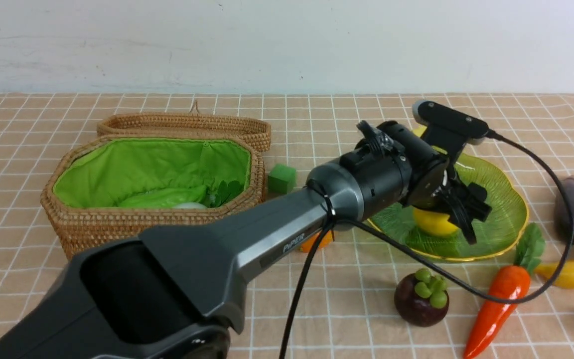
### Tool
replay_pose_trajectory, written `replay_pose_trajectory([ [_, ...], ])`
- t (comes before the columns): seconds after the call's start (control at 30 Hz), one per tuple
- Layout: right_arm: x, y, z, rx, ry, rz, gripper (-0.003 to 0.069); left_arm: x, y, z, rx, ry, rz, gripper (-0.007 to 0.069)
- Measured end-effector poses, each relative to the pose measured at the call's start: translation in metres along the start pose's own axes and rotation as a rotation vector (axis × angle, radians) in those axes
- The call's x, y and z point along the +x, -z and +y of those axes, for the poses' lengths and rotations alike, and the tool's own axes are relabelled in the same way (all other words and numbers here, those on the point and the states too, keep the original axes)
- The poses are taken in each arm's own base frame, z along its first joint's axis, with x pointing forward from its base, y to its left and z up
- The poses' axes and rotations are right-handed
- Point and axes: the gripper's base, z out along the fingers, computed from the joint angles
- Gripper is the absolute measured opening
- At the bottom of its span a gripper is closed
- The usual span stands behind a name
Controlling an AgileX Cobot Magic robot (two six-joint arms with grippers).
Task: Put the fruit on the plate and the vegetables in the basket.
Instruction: Grab a lemon with your left arm and place it on the plate on the right, then grab the mango with your left arm and place it on the right plate
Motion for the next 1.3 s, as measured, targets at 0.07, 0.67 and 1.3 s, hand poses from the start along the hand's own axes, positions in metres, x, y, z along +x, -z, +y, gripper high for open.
replay_pose_trajectory([
  [0.07, -0.004, 0.005, 0.0, 0.007, 0.005, -0.023, 0.0228, -0.007, 0.016, 0.002, -0.017, 0.011, 0.038, 0.0655],
  [0.67, -0.008, 0.011, 0.001, -0.005, 0.002, -0.051, 0.023, -0.016, 0.091, 0.056, -0.227, 0.057, 0.366, 0.05],
  [1.3, -0.007, 0.011, 0.002, -0.013, 0.023, -0.04, 0.0234, 0.051, -0.004, 0.081, -0.347, -0.006, 0.476, 0.0626],
])
